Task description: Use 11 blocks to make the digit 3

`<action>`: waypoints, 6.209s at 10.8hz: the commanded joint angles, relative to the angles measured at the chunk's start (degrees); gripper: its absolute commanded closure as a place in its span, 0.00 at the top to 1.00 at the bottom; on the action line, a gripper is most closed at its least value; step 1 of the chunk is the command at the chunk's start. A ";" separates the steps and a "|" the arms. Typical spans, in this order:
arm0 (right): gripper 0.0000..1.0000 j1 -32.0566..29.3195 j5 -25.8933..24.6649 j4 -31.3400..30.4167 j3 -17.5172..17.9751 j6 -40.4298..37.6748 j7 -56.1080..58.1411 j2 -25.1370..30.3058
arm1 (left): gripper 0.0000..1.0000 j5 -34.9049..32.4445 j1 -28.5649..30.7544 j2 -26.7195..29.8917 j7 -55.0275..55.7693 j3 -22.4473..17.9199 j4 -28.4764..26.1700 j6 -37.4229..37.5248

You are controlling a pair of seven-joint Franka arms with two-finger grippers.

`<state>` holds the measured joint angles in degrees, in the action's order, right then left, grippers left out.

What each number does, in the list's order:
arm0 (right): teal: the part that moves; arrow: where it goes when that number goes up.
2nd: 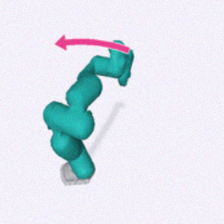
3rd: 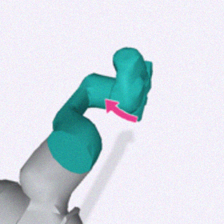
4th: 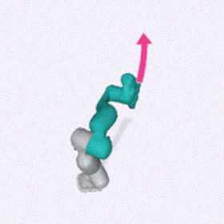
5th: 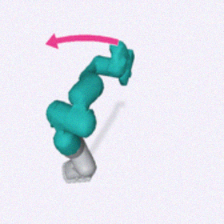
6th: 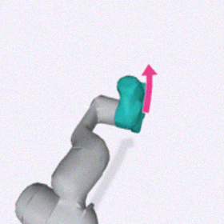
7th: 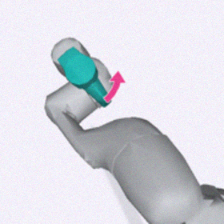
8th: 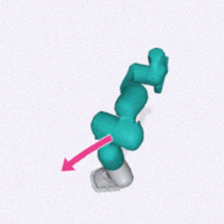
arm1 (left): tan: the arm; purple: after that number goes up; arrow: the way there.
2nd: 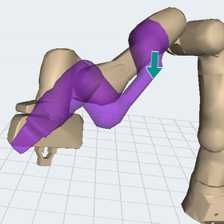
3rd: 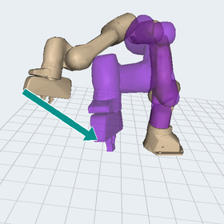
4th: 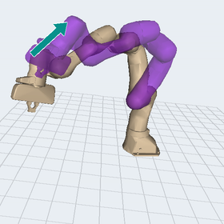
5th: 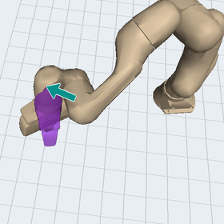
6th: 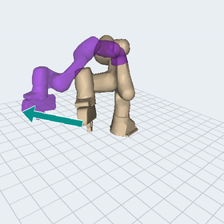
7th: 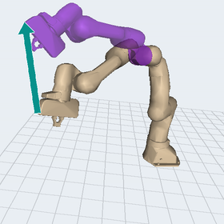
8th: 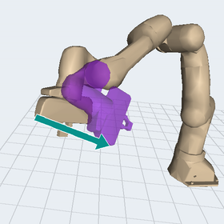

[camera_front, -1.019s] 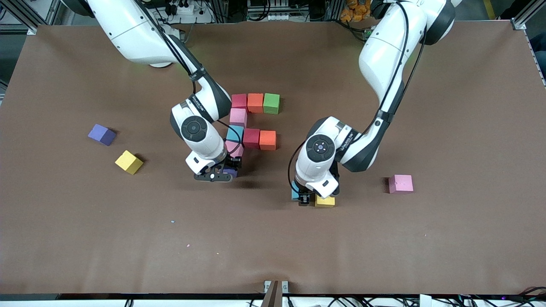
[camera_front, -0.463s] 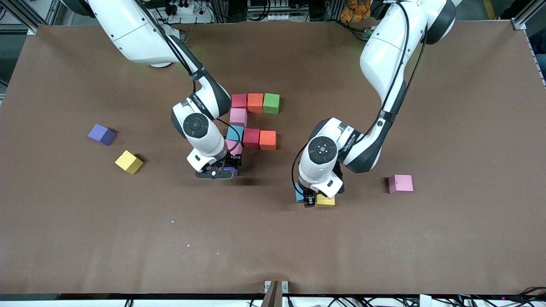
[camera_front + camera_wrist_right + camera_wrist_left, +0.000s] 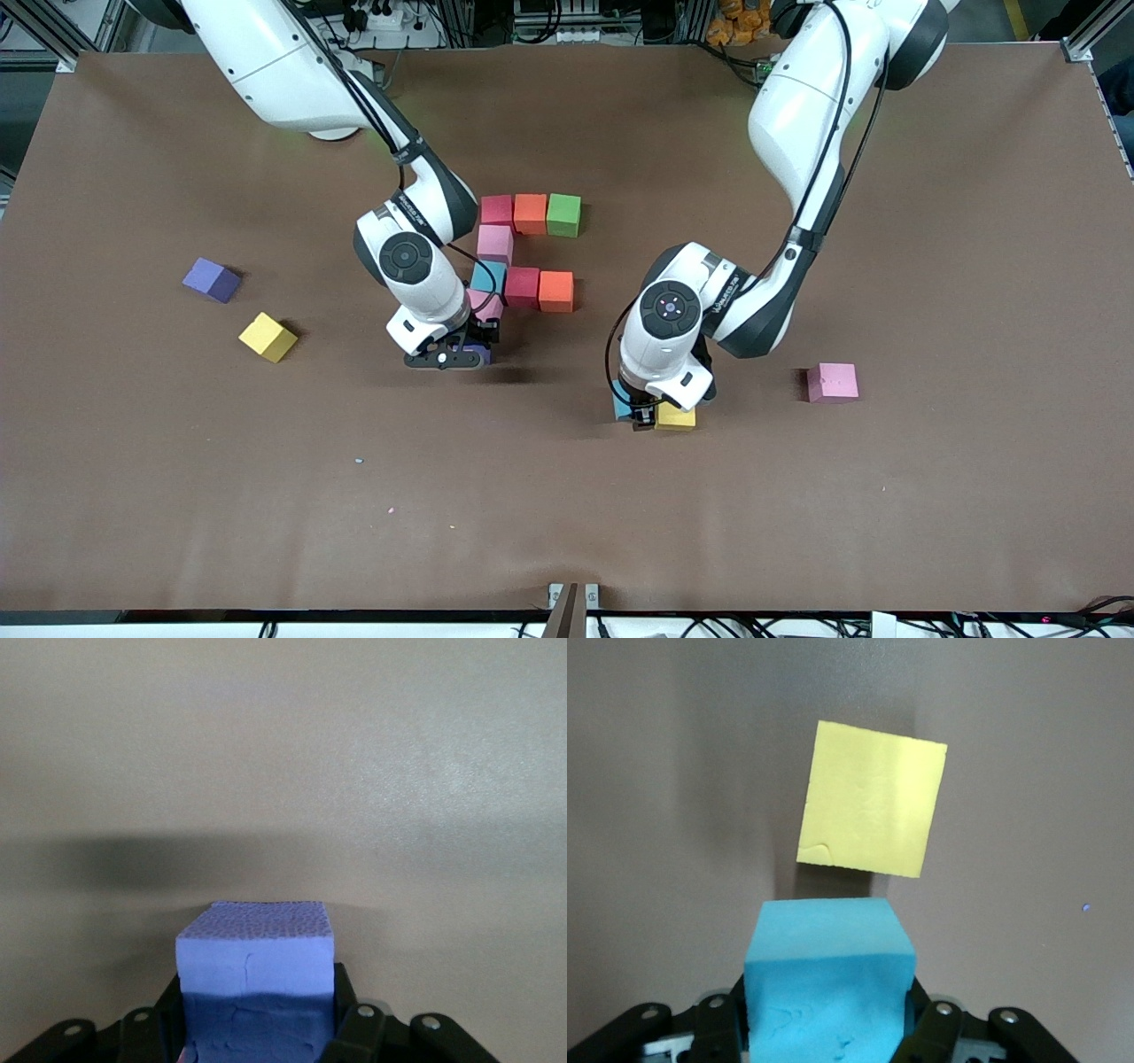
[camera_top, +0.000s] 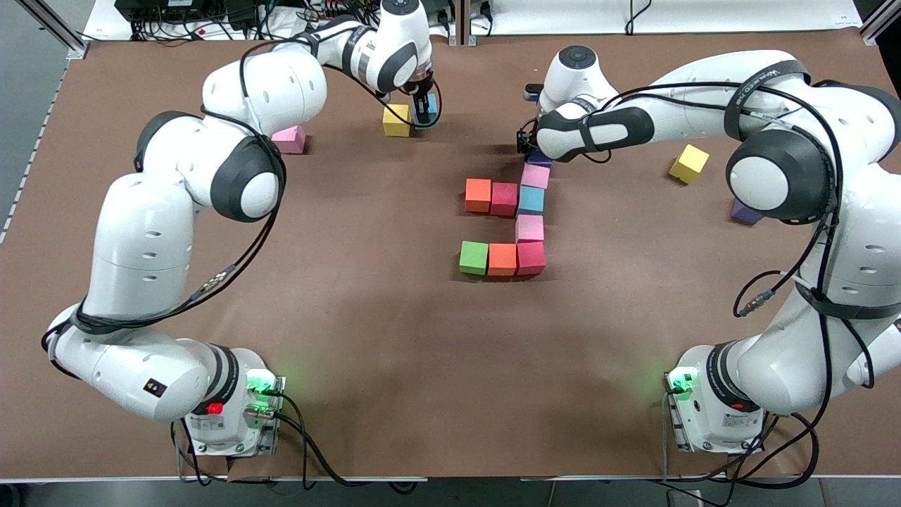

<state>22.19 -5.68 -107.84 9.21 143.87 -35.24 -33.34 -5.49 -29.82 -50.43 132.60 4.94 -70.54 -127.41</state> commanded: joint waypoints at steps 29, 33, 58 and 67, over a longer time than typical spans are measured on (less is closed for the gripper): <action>1.00 -18.50 9.45 15.72 -6.47 -48.85 33.11 26.57 | 0.01 1.36 -4.89 -0.37 5.57 -0.46 1.54 1.03; 1.00 -18.67 9.81 16.00 -9.55 -50.53 39.19 28.76 | 0.01 1.36 -4.98 -0.46 5.57 -0.46 1.54 0.77; 1.00 -22.19 12.35 21.97 -12.28 -55.72 43.24 24.73 | 0.01 1.36 -11.92 -3.88 5.74 -0.64 1.72 -12.76; 1.00 -23.07 12.44 21.97 -12.37 -55.45 44.73 24.38 | 0.02 1.36 -13.85 -8.27 6.97 -0.64 4.44 -15.67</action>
<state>0.08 5.69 -87.26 -3.55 89.14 8.75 -8.25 -5.41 -42.57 -56.84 139.33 5.06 -68.51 -142.50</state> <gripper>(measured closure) 0.000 0.405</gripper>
